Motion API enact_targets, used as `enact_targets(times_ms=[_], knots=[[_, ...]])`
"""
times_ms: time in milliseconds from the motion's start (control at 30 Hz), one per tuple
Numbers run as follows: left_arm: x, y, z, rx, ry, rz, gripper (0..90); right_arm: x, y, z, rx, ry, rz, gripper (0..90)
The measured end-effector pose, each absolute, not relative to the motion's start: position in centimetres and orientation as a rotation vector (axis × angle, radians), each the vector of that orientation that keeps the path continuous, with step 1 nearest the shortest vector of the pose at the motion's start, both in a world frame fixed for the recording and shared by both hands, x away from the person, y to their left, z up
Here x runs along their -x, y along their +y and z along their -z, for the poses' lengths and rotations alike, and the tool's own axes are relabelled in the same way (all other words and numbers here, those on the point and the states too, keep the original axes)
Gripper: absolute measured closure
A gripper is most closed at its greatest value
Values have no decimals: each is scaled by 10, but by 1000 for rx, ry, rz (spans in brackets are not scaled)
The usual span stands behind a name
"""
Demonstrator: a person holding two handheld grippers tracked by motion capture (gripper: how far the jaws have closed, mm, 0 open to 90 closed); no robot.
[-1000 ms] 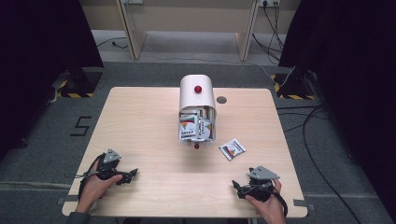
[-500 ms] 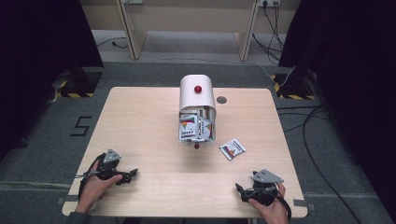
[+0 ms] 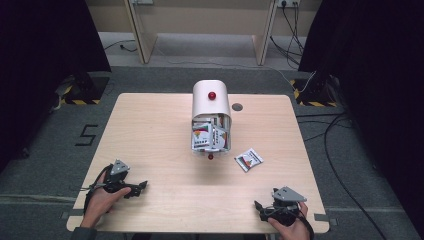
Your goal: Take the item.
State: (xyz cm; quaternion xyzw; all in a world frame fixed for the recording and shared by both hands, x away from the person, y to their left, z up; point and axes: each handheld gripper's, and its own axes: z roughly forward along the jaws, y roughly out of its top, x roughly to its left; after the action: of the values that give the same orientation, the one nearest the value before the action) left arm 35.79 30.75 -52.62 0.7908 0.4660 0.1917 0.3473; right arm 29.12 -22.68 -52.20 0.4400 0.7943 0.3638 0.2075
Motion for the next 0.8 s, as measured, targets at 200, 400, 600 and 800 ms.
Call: enact_targets(times_ms=[200, 400, 600, 800], knots=[[-358, 308, 526, -2050, 1208, -497, 0, -286, -230, 525, -1215, 2195, -1039, 149], [-357, 308, 526, -2050, 1208, -496, 0, -281, -232, 527, -1198, 2179, -1065, 148], [-357, 308, 526, -2049, 1209, -497, 0, -274, -234, 530, -1184, 2165, -1091, 147], [-357, 308, 526, -2052, 1209, -495, 0, -270, -234, 530, -1185, 2155, -1097, 147]])
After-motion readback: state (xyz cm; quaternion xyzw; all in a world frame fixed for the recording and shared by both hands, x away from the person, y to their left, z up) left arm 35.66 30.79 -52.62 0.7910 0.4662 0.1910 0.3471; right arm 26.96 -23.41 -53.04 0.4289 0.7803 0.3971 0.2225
